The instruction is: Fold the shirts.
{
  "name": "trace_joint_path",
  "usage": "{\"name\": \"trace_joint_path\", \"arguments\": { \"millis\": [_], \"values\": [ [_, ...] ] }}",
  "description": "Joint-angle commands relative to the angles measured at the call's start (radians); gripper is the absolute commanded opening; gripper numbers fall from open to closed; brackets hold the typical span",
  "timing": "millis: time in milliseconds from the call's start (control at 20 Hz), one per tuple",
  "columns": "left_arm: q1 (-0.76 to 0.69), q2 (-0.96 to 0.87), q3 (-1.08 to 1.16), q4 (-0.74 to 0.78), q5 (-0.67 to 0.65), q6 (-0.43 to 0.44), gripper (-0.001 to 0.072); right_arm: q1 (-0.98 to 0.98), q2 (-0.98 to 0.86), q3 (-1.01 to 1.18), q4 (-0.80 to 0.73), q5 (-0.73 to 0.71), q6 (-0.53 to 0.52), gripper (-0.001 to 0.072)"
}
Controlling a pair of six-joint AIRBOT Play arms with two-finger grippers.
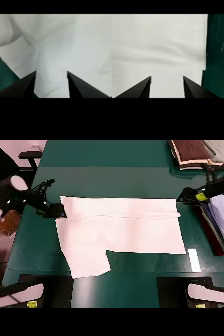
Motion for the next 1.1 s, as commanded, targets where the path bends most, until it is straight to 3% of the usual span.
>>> {"name": "trace_joint_path", "arguments": {
  "millis": [0,200,350,600,800,850,900,950,1000,1050],
  "values": [
    [-0.001,0.217,-0.214,0.027,-0.031,-0.052,0.0467,-0.007,0.135,-0.065,0.012,0.016,-0.009,0.046],
    [-0.001,0.393,-0.51,0.027,-0.04,-0.079,0.0467,-0.008,0.24,-0.163,0.012,-0.05,-0.009,0.046],
    [-0.001,0.411,-0.63,-0.028,-0.015,-0.107,0.0467,-0.008,0.254,-0.188,0.012,-0.051,-0.009,0.0452],
    [-0.001,0.408,-0.731,-0.18,0.119,-0.068,0.0467,-0.008,0.253,-0.188,0.014,-0.052,-0.009,0.0452],
    [-0.001,0.408,-0.746,-0.251,0.127,-0.036,0.0466,-0.008,0.253,-0.188,0.019,-0.052,-0.009,0.0452],
    [-0.001,0.408,-0.746,-0.251,0.118,-0.036,0.0387,-0.008,0.253,-0.188,0.032,-0.051,-0.009,0.0452],
    [-0.001,0.408,-0.746,-0.253,0.108,-0.035,0.0216,-0.008,0.254,-0.188,0.039,-0.046,-0.009,0.0452],
    [-0.001,0.408,-0.745,-0.26,0.103,-0.025,0.0099,-0.008,0.254,-0.188,0.036,-0.037,-0.009,0.0452],
    [-0.001,0.409,-0.737,-0.27,0.099,0.003,0.003,-0.011,0.254,-0.188,0.033,-0.021,-0.01,0.0452],
    [-0.001,0.41,-0.715,-0.273,0.082,0.008,0.003,-0.023,0.254,-0.189,0.026,0.007,-0.022,0.0452]
  ]
}}
